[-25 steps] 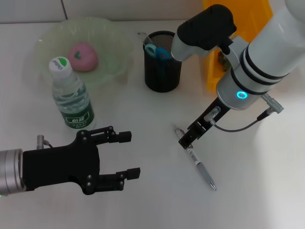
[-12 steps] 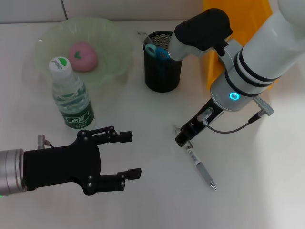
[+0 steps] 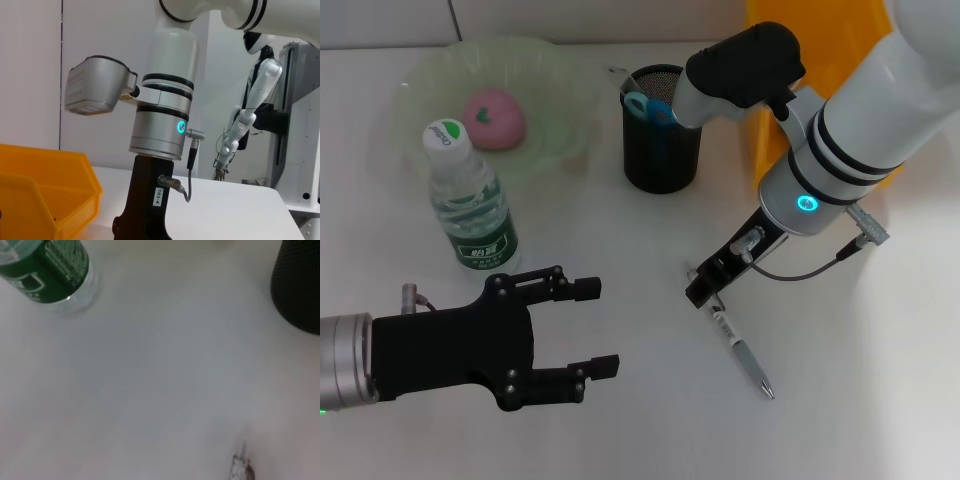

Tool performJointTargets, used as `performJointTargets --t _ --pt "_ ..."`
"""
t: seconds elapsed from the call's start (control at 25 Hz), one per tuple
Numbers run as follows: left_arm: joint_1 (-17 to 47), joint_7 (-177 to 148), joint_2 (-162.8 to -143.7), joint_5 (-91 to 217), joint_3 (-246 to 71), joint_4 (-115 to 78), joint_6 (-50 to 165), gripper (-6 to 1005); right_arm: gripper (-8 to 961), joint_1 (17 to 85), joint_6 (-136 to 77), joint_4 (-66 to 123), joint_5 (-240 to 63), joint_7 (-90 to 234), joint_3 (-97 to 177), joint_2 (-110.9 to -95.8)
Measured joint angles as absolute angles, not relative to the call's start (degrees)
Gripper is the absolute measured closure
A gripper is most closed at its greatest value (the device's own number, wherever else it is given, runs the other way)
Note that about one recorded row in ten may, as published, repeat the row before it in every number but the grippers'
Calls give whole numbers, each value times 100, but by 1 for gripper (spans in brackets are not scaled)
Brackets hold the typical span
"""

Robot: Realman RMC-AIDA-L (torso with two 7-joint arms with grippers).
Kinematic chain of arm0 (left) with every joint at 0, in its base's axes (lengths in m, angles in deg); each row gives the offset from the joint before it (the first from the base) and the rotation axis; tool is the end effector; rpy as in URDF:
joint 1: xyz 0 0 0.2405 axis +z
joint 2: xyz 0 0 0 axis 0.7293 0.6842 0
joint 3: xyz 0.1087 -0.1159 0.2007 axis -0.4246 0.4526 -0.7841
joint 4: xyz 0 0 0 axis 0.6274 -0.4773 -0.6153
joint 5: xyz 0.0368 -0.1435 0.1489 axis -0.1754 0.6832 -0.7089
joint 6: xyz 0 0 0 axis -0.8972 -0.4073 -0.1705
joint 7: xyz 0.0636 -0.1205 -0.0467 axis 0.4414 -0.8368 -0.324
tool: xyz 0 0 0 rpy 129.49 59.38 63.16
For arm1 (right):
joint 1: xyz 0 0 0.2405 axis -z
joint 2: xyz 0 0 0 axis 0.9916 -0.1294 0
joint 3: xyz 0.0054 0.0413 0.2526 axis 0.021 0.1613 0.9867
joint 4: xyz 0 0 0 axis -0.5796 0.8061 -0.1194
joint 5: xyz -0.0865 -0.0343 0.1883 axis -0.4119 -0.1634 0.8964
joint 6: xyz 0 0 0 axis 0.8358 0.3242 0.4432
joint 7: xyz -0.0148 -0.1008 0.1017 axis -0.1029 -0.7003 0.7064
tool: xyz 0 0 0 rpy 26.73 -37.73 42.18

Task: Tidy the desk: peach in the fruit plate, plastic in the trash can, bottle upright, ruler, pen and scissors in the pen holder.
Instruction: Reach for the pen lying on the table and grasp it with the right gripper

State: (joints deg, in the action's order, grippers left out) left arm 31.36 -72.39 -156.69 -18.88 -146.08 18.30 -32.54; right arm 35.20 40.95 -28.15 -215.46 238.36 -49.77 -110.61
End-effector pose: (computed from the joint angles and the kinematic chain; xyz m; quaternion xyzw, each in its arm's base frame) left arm -0.2696 0.2436 -0.0233 -0.9459 -0.0711 -0.3089 0.0688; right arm 0.1381 0.3554 -0.0862 -0.8853 0.3973 -0.2010 0.1340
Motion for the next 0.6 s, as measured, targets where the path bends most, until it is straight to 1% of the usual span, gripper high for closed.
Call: performJointTargets --t 0.6 --pt "3149 -7226 -15675 -1883 -14631 1831 -3272 234 430 3404 3883 -2571 -21416 23838 -5175 -11061"
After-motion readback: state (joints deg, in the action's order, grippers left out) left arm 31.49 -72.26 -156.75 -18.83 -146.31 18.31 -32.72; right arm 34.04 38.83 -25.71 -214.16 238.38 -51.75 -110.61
